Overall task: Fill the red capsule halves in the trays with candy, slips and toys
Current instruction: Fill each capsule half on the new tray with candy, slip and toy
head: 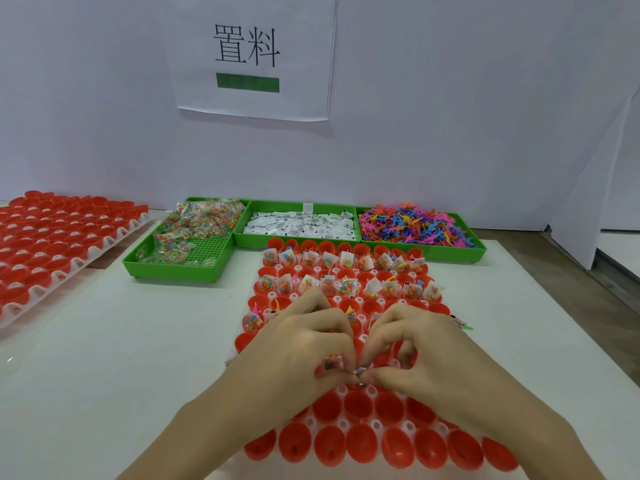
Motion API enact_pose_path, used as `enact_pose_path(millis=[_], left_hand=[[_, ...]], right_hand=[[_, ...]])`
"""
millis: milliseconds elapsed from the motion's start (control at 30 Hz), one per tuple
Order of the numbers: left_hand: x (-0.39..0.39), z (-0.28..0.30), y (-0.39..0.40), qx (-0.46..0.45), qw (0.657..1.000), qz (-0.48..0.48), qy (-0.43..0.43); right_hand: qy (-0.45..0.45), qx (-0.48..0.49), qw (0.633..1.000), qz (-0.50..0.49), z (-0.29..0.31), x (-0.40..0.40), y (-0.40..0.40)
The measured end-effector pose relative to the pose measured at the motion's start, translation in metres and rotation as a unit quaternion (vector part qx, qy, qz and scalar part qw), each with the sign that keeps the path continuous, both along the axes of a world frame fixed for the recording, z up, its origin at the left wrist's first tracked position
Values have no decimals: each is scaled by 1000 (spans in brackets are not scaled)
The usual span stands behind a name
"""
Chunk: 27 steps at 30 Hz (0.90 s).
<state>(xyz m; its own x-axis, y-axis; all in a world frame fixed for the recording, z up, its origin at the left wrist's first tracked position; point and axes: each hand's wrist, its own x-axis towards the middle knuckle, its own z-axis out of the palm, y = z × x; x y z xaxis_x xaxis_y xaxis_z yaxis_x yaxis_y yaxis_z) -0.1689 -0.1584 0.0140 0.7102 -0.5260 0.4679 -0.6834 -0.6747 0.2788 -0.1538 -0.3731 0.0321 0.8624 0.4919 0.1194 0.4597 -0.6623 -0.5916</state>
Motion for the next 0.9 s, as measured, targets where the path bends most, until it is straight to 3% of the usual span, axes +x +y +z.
enact_pose_path(millis=[333,633,900], left_hand=[[-2,-2,2,40,999,-14,12],[-4,3,1,6,999,11,37],[-2,-1,-2,46,999,-7,-6]], right_hand=[[-3,-24,1000,-12,-8,-1,9],[11,-16,1000,-5,-8,-2,6],[33,-11,999,-3,-8,0,8]])
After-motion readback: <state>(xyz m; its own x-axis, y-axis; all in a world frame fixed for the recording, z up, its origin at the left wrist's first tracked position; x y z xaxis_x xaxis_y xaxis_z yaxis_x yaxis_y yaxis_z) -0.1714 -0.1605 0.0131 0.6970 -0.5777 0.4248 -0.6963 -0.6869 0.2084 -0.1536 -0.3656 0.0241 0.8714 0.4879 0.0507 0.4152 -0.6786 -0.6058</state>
